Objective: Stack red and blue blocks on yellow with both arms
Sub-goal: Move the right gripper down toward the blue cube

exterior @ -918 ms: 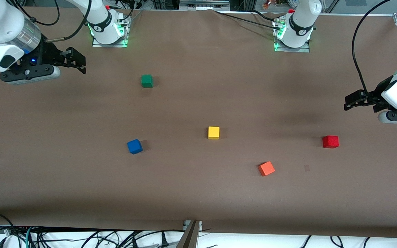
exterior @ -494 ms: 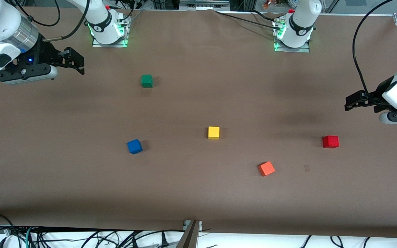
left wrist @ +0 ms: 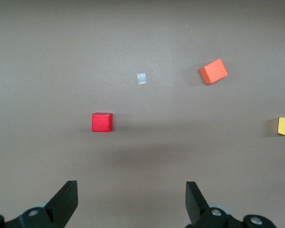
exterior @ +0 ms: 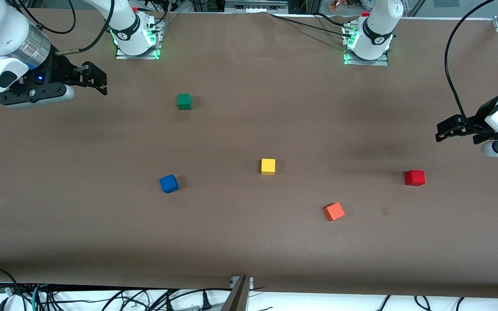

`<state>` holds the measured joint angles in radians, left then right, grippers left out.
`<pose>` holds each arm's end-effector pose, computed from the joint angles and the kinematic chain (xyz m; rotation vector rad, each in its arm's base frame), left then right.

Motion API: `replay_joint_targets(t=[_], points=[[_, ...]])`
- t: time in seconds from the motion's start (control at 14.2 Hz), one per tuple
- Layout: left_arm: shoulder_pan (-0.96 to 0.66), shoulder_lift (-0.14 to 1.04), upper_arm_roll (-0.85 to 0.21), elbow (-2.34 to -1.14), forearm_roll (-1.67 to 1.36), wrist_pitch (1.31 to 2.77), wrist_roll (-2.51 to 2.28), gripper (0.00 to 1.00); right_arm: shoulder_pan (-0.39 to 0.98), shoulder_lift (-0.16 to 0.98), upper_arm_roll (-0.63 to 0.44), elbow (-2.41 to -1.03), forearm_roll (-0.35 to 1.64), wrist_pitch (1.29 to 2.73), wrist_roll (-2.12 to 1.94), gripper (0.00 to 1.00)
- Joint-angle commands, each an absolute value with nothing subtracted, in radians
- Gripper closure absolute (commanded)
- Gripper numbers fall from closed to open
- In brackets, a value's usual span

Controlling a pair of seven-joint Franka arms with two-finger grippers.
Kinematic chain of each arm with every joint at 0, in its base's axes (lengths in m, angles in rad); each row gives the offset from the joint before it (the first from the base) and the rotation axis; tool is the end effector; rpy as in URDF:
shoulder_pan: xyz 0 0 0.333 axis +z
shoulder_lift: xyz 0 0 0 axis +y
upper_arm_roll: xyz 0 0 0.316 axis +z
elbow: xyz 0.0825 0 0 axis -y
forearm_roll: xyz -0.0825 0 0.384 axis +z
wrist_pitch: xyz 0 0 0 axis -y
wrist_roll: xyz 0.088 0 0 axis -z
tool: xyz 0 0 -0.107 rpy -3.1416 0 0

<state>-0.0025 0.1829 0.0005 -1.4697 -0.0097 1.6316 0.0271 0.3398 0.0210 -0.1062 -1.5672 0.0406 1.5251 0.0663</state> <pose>0.6138 -0.0022 0.5708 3.1313 -0.0445 -0.0327 0.5393 0.1336 0.6108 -3.1003 -0.2608 0.1058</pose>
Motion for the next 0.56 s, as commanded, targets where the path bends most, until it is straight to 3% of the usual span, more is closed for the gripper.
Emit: replay_joint_targets(t=[0.0,0.14,0.49], points=[[-0.002,0.201,-0.002,-1.436,0.002,1.621,0.023,0.0,0.334,0.049,-0.104,-1.545,0.037,1.511,0.057,0.0],[-0.002,0.201,-0.002,-1.436,0.002,1.621,0.023,0.0,0.339,0.102,-0.104,-1.543,0.041,1.541,0.058,0.0],[0.005,0.209,-0.002,-1.436,0.003,1.623,0.029,0.0,0.376,0.323,-0.086,-1.545,0.054,1.776,0.07,0.0]])
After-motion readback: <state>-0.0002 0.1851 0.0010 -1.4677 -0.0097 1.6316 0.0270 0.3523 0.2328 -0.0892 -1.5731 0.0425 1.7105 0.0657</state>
